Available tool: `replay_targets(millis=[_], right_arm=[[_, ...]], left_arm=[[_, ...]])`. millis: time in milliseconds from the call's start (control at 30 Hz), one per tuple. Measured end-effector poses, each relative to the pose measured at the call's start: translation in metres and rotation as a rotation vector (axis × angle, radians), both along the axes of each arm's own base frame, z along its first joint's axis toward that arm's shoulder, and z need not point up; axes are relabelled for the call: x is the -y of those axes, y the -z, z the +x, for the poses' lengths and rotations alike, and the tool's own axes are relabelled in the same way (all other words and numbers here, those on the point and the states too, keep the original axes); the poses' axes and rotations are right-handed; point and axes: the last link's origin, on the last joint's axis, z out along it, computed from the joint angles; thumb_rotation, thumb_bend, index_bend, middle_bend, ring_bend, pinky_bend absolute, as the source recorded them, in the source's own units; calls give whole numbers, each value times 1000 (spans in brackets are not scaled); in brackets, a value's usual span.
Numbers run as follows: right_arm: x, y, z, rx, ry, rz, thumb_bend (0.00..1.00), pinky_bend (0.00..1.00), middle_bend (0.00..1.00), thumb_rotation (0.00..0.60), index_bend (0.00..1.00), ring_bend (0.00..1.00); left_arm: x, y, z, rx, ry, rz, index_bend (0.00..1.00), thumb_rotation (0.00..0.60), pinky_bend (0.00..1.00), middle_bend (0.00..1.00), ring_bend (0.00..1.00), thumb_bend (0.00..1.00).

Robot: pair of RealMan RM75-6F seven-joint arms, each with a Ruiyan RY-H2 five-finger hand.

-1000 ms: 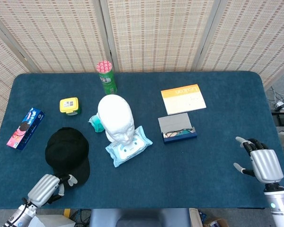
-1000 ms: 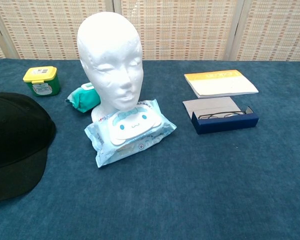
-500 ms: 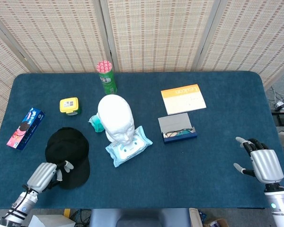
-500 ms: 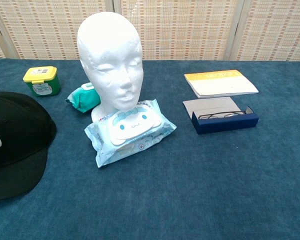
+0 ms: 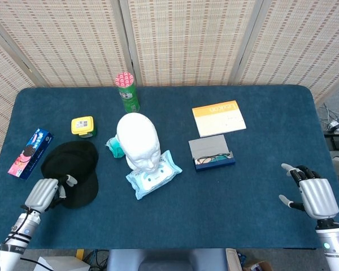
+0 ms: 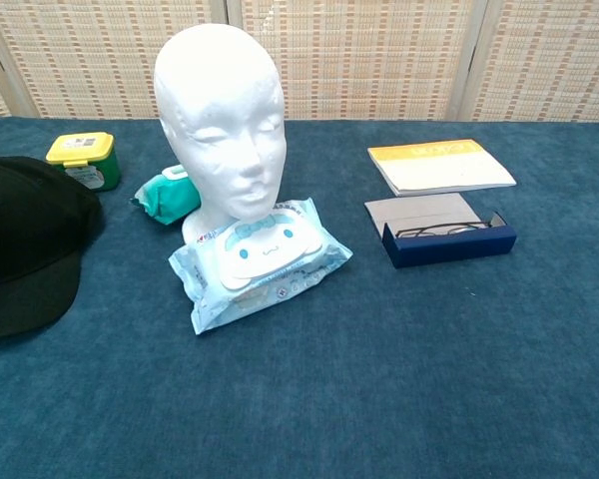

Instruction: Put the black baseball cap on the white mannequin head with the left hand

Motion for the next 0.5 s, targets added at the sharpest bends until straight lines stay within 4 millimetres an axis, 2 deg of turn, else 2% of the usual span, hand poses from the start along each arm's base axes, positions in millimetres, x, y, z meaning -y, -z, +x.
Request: replay_targets(millis=[167,333,433,500], right_arm=[[0,0,0,-1,0,2,0,401,401,600,238,260],[0,0,0,-1,0,1,0,401,401,600,238,260],[-1,0,1,2,-3,0,0,401,401,600,238,260],[-1,-1,1,7,-5,-2,0,401,401,600,238,260]], left_arm=[[-13,-6,-6,-48,-20,45,376,600,322,377,275,886],[-6,-11,-5,-50,-17,56,375,600,325,357,272,850],[4,-13,-4,-62,-2,63,375,600,372,350,274,669],[12,-14,-4,-75,7,68,378,600,417,360,300,480]])
